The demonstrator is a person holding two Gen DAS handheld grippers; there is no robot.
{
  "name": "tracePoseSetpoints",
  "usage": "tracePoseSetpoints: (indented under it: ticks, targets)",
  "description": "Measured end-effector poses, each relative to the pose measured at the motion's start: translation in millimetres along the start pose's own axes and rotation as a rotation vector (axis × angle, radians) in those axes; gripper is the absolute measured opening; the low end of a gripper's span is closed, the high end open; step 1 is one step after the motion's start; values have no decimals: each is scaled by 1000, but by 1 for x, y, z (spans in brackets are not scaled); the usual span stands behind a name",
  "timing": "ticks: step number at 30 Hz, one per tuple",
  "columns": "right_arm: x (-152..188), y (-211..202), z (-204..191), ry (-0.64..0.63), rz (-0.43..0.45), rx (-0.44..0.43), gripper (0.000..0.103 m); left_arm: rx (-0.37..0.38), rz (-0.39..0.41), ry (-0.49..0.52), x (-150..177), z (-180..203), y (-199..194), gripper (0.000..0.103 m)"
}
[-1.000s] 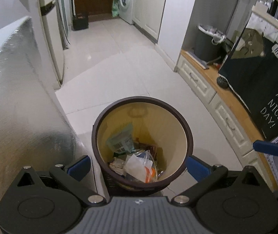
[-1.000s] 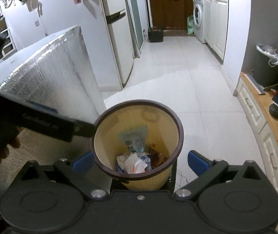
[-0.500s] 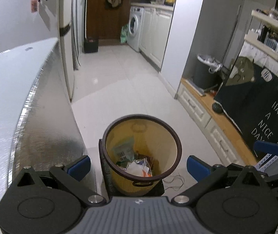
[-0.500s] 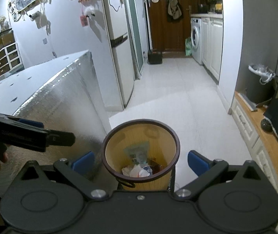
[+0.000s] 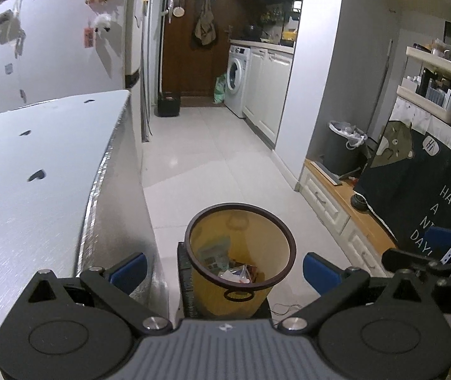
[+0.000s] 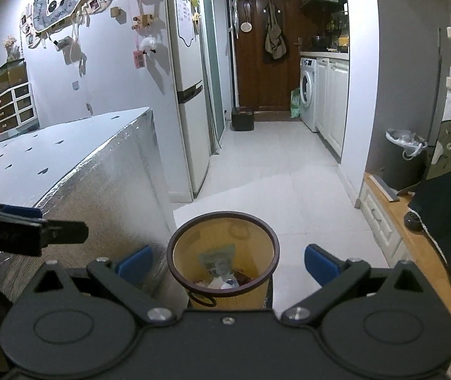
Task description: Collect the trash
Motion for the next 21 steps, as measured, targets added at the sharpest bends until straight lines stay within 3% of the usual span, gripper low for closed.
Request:
tracePoseSetpoints:
  ticks: [14, 21]
  targets:
    - [8, -38, -13, -33, 62, 23, 103, -81, 77, -31, 27, -11, -44, 103]
    - [14, -54, -21, -54, 91, 33, 103, -124, 129, 14, 35, -6, -62, 103]
Point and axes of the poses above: each gripper's, at about its wrist camera, not at the fingertips, and y roughly the way its jaws point, z to its right, x to its underside, the point moved 8 cm from there along y, roughly the way its jaws point, and after that the axes turned 5 degrees about y, right-handed, at the moved point
